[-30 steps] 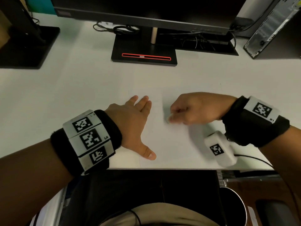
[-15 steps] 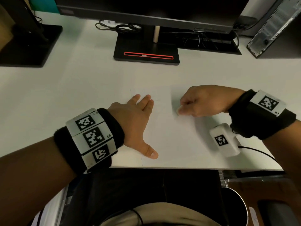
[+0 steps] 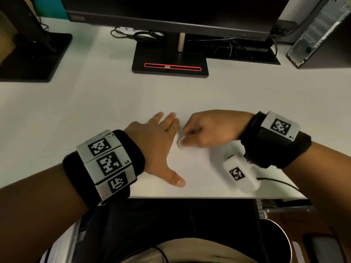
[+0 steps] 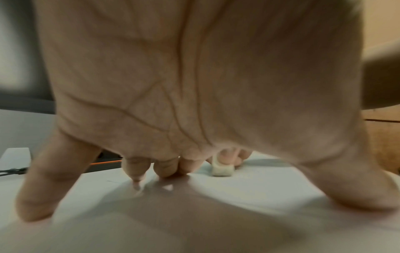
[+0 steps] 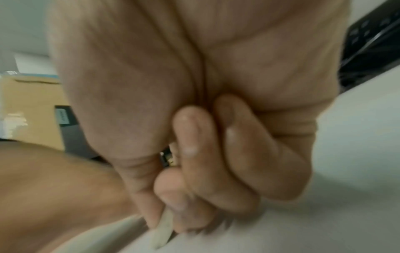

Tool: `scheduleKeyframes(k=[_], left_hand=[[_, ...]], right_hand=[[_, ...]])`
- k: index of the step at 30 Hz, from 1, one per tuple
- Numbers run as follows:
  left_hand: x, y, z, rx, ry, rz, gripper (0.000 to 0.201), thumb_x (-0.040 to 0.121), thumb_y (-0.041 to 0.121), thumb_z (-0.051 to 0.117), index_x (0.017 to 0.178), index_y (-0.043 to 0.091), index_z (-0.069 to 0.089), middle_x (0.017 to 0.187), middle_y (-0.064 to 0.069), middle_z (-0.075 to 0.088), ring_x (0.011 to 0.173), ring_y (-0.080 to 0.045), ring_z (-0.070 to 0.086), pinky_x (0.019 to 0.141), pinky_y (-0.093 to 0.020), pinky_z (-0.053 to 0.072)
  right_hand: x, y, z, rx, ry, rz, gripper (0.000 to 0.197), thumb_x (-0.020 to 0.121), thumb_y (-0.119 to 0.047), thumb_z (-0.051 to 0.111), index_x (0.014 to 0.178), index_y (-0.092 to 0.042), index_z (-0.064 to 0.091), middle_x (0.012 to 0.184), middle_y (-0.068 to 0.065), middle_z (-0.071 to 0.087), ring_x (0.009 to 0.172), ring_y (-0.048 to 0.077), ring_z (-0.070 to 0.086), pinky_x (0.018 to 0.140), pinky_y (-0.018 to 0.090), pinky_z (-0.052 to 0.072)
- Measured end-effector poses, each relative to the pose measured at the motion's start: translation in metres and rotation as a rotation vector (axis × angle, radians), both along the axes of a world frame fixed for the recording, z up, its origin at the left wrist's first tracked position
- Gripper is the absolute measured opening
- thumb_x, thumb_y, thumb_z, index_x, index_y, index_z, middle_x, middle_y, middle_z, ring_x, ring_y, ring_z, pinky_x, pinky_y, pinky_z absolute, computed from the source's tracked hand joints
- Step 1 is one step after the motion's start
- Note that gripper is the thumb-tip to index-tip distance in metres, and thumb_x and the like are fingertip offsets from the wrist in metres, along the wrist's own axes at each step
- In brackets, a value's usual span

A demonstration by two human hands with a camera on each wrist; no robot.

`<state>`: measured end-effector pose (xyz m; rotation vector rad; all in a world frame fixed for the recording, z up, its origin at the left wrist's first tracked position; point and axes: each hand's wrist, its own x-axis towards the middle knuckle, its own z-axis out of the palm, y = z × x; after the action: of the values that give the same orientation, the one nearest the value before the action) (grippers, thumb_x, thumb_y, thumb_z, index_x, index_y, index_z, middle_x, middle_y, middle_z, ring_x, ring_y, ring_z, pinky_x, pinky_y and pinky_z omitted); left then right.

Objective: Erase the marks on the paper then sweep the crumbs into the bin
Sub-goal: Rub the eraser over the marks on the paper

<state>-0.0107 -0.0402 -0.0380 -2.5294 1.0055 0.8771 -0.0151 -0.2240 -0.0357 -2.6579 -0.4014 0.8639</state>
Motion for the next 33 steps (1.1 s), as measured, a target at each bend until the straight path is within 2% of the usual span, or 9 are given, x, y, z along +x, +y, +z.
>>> scheduleKeyframes(k=[3, 7, 13, 17, 21, 24, 27, 31, 33], left_hand=[[-0.001, 0.000, 0.001, -0.002, 0.003, 0.003, 0.148, 0.057, 0.096, 0.053, 0.154, 0.016, -0.026, 0.160, 0.005, -0.034, 0.151, -0.018, -0.021, 0.115, -0.052, 0.028], [0.000, 0.001, -0.001, -0.010, 0.007, 0.001, 0.149, 0.057, 0.097, 0.053, 0.153, 0.016, -0.026, 0.160, 0.005, -0.035, 0.151, -0.018, -0.022, 0.115, -0.051, 0.028], [-0.001, 0.000, 0.001, -0.009, 0.012, 0.010, 0.148, 0.058, 0.095, 0.055, 0.153, 0.016, -0.026, 0.160, 0.005, -0.035, 0.151, -0.018, -0.022, 0.116, -0.053, 0.025], [0.000, 0.001, -0.001, -0.016, 0.017, 0.010, 0.148, 0.057, 0.096, 0.053, 0.154, 0.016, -0.026, 0.159, 0.006, -0.036, 0.150, -0.018, -0.024, 0.116, -0.052, 0.025], [0.000, 0.001, 0.000, -0.020, 0.027, 0.024, 0.148, 0.058, 0.094, 0.056, 0.153, 0.017, -0.027, 0.158, 0.007, -0.037, 0.150, -0.017, -0.025, 0.118, -0.053, 0.021], [0.000, 0.002, -0.002, -0.024, 0.023, 0.027, 0.148, 0.057, 0.095, 0.055, 0.153, 0.019, -0.028, 0.157, 0.007, -0.039, 0.150, -0.017, -0.025, 0.118, -0.053, 0.022], [0.000, 0.003, -0.006, -0.026, 0.020, 0.043, 0.149, 0.053, 0.097, 0.056, 0.153, 0.023, -0.027, 0.156, 0.003, -0.042, 0.150, -0.022, -0.025, 0.119, -0.055, 0.020], [0.000, 0.003, -0.006, -0.015, 0.033, 0.070, 0.149, 0.052, 0.097, 0.057, 0.152, 0.027, -0.030, 0.157, -0.001, -0.040, 0.149, -0.027, -0.026, 0.119, -0.056, 0.014], [0.001, 0.003, -0.005, -0.015, 0.034, 0.067, 0.149, 0.053, 0.096, 0.057, 0.151, 0.027, -0.031, 0.157, -0.001, -0.040, 0.149, -0.027, -0.026, 0.119, -0.056, 0.014]], right_hand=[[0.011, -0.014, 0.007, -0.052, -0.096, -0.064, 0.044, 0.098, -0.039, 0.055, 0.063, -0.015, 0.046, 0.059, 0.000, 0.045, 0.056, 0.018, 0.040, 0.061, 0.037, 0.040], [-0.003, -0.002, 0.004, -0.016, -0.036, 0.049, 0.043, 0.100, -0.039, 0.056, 0.064, -0.017, 0.047, 0.057, -0.006, 0.043, 0.052, 0.010, 0.038, 0.058, 0.027, 0.038], [0.009, -0.021, 0.012, -0.107, -0.144, -0.033, 0.043, 0.100, -0.037, 0.055, 0.066, -0.012, 0.050, 0.060, -0.004, 0.045, 0.060, 0.017, 0.042, 0.060, 0.032, 0.038], [-0.001, -0.002, 0.005, -0.015, -0.004, 0.052, 0.041, 0.099, -0.037, 0.057, 0.065, -0.015, 0.048, 0.057, -0.004, 0.042, 0.053, 0.012, 0.038, 0.058, 0.028, 0.038], [0.017, -0.020, 0.008, -0.087, -0.060, -0.057, 0.043, 0.097, -0.041, 0.056, 0.062, -0.016, 0.048, 0.059, -0.001, 0.046, 0.057, 0.018, 0.042, 0.061, 0.036, 0.041], [0.019, -0.020, 0.011, -0.103, -0.142, -0.025, 0.043, 0.099, -0.037, 0.055, 0.064, -0.014, 0.047, 0.060, -0.003, 0.045, 0.058, 0.016, 0.041, 0.061, 0.032, 0.039], [0.008, -0.003, 0.004, -0.017, -0.021, 0.041, 0.042, 0.100, -0.036, 0.056, 0.063, -0.018, 0.046, 0.056, -0.008, 0.041, 0.052, 0.010, 0.037, 0.058, 0.026, 0.038], [0.022, -0.023, 0.007, -0.045, -0.052, -0.092, 0.044, 0.097, -0.042, 0.057, 0.061, -0.019, 0.048, 0.058, -0.003, 0.045, 0.056, 0.017, 0.042, 0.061, 0.035, 0.041], [0.025, -0.028, 0.012, -0.081, -0.123, -0.093, 0.044, 0.098, -0.039, 0.056, 0.061, -0.017, 0.047, 0.059, -0.003, 0.045, 0.057, 0.018, 0.041, 0.062, 0.034, 0.039]])
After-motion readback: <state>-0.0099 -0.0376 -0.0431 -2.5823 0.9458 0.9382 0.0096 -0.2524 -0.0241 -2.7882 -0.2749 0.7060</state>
